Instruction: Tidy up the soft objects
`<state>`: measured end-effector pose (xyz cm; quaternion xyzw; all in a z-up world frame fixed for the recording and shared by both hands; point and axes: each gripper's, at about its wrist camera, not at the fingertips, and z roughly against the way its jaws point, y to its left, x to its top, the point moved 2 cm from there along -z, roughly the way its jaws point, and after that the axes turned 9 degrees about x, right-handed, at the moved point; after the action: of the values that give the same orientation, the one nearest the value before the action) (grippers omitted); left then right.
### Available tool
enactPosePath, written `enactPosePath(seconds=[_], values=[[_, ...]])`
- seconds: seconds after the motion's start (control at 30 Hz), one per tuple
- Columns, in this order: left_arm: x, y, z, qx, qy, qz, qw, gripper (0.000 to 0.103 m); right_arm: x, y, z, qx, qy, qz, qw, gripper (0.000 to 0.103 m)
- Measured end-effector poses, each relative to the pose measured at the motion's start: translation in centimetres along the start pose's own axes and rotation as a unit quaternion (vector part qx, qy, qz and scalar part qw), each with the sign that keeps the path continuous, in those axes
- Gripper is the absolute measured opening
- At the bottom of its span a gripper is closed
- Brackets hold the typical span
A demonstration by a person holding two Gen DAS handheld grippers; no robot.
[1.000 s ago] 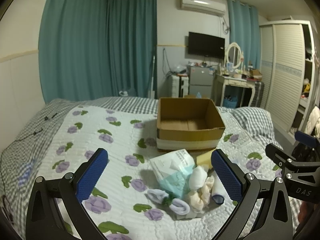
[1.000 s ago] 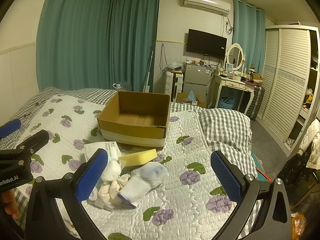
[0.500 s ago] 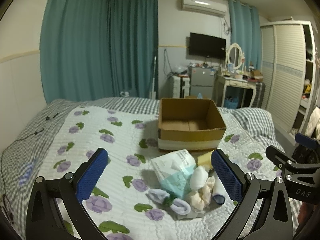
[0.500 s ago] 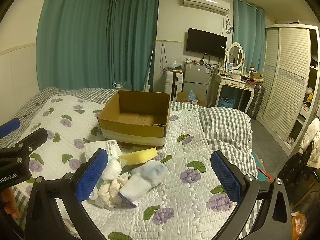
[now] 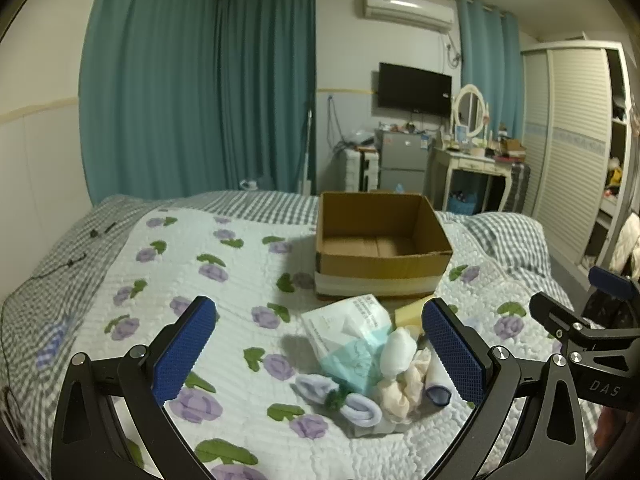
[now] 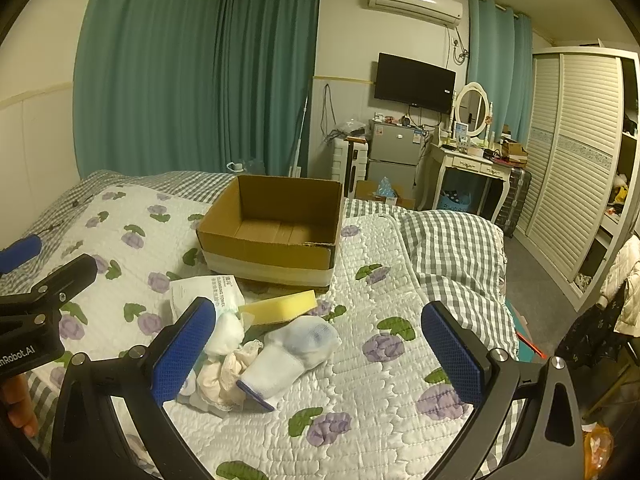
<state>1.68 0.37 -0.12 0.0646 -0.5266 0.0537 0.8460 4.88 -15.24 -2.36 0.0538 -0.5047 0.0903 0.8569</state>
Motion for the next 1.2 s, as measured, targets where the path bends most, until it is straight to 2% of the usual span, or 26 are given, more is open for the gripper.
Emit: enactPosePath(seconds=[0.67, 0.9, 1.07, 1.2], values=[[-0.2, -0.2, -0.1, 0.000, -0.002, -0.002, 1.0000, 0.103, 0.2, 0.2, 0.2, 0.002, 0.000, 0.001, 1.000, 0.103], [0.8, -0.6, -0.3, 0.002, -0.005, -0.015, 0.9999, 0.103, 1.8, 0.4, 1.0, 0.010, -0.015, 0.013, 1.000, 0.103], [0.8, -1.1, -2.6, 0.007, 0.018, -0.028, 0.9994, 0.103, 2.6, 0.0, -0.6, 0.005, 0.003, 0.032, 0.999, 0.103], [-0.8, -1.6, -5.3, 0.015, 0.051, -0.038, 0.9979, 0.103, 1.5, -1.1, -4.1, 0.007, 0.048, 0.029, 0.998, 0.103]])
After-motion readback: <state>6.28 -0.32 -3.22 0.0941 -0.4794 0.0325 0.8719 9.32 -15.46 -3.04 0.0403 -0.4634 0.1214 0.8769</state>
